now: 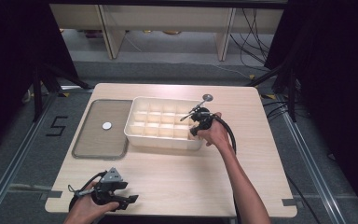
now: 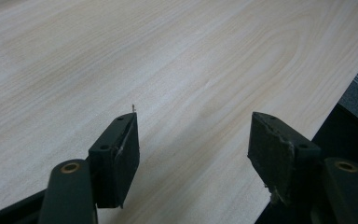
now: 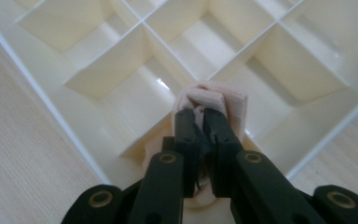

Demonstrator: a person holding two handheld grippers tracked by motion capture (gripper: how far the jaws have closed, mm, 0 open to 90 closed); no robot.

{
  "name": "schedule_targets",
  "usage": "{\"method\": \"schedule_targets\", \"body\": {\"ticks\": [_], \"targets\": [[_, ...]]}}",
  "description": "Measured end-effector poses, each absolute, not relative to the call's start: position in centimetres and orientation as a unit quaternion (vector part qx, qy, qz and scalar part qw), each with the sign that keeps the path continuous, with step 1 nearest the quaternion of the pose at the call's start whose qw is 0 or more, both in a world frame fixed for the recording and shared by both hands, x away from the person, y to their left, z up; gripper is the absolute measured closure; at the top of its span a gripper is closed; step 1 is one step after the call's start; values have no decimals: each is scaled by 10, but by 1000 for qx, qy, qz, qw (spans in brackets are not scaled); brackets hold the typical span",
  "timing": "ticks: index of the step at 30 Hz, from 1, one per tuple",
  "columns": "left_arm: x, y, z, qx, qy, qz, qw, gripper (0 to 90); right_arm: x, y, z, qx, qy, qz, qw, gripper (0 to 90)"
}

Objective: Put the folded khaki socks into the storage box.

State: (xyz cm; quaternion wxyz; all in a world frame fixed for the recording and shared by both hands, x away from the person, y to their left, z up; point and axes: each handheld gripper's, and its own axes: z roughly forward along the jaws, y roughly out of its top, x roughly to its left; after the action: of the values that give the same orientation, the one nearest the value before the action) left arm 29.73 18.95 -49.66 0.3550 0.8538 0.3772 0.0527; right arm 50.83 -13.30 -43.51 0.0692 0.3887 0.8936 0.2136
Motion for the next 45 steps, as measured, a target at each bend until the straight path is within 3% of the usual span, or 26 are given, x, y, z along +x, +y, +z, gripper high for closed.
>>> {"method": "schedule_targets", "body": {"ticks": [19, 25, 30, 37, 45], "targets": [[296, 190, -495, 854, 373, 51, 359, 330, 513, -128, -452, 391, 899, 193, 49, 852], [296, 192, -494, 854, 375, 50, 358, 330, 513, -138, -442, 388, 893, 227, 35, 763], [295, 191, -494, 854, 374, 52, 358, 330, 511, -146, -425, 393, 886, 236, 68, 779], [296, 192, -495, 856, 371, 50, 356, 330, 512, -137, -442, 406, 892, 186, 66, 844], [296, 191, -495, 855, 373, 55, 355, 330, 513, -132, -441, 389, 900, 177, 86, 827]]}}
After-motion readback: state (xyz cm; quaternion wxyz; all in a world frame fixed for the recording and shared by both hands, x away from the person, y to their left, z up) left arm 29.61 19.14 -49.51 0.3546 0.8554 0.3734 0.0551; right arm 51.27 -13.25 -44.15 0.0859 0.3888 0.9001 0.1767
